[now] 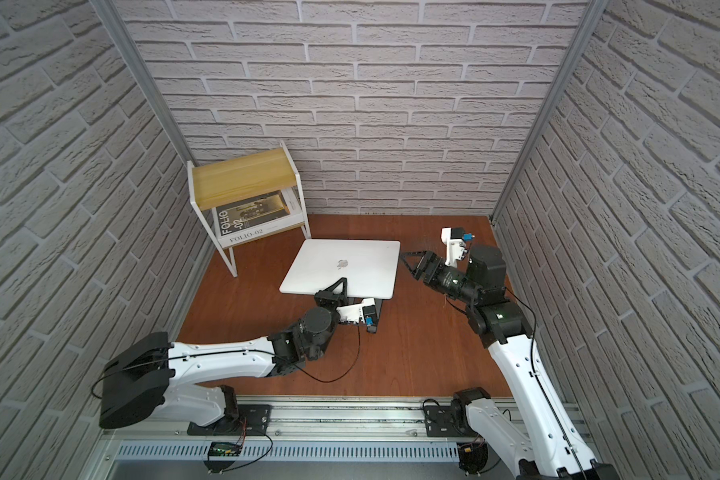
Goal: Close the laptop lid and set it aside
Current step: Place the laptop on the shelf.
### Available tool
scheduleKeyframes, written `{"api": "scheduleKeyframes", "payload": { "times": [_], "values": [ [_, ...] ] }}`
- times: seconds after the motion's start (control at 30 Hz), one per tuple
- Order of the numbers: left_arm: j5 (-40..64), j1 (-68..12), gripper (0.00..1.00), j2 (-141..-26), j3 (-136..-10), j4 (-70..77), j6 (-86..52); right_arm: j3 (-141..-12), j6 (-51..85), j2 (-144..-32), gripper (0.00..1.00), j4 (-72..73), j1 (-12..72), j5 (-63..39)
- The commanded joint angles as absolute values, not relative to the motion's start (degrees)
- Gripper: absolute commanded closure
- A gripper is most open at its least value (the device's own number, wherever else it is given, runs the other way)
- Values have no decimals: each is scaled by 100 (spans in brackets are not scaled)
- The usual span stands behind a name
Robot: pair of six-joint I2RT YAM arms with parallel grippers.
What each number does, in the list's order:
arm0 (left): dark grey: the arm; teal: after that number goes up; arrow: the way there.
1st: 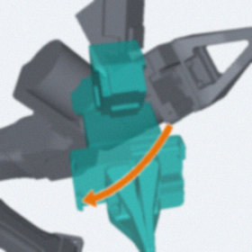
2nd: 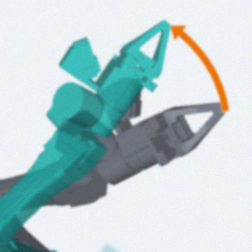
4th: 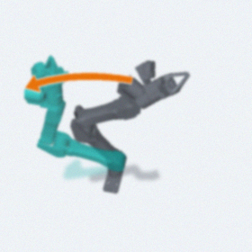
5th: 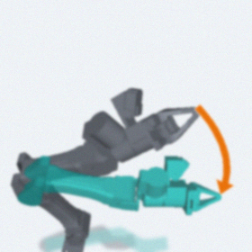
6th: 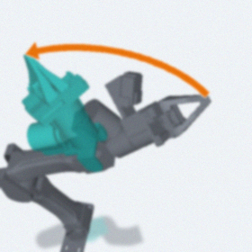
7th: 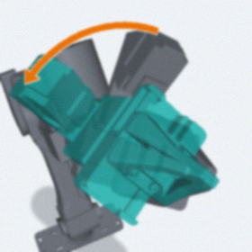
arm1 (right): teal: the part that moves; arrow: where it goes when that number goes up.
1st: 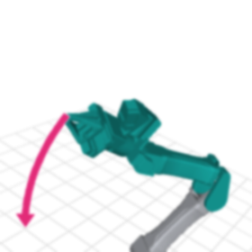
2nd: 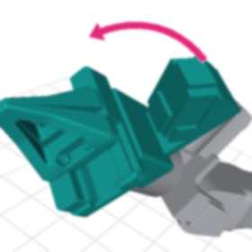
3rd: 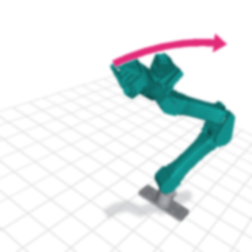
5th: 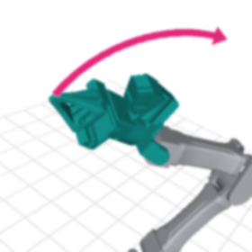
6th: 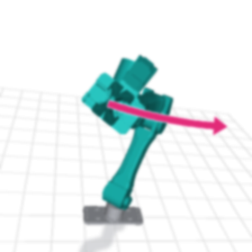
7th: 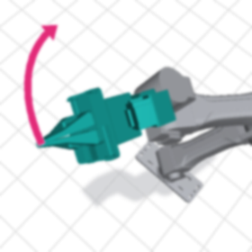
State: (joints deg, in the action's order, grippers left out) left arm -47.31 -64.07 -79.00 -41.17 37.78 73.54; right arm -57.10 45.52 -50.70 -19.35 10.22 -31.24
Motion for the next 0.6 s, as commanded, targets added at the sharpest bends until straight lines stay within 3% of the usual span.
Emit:
{"api": "scheduleKeyframes", "payload": {
  "times": [0.0,0.57],
  "values": [
    [-5029,-6569,100,-7804,-4796,5118,8164,-5738,4163,-4943,22,-2424,694,-2693],
    [-4965,-6295,100,-8163,-6341,5297,10120,-5010,4144,-4620,22,-2432,-515,-2997]
  ]
}}
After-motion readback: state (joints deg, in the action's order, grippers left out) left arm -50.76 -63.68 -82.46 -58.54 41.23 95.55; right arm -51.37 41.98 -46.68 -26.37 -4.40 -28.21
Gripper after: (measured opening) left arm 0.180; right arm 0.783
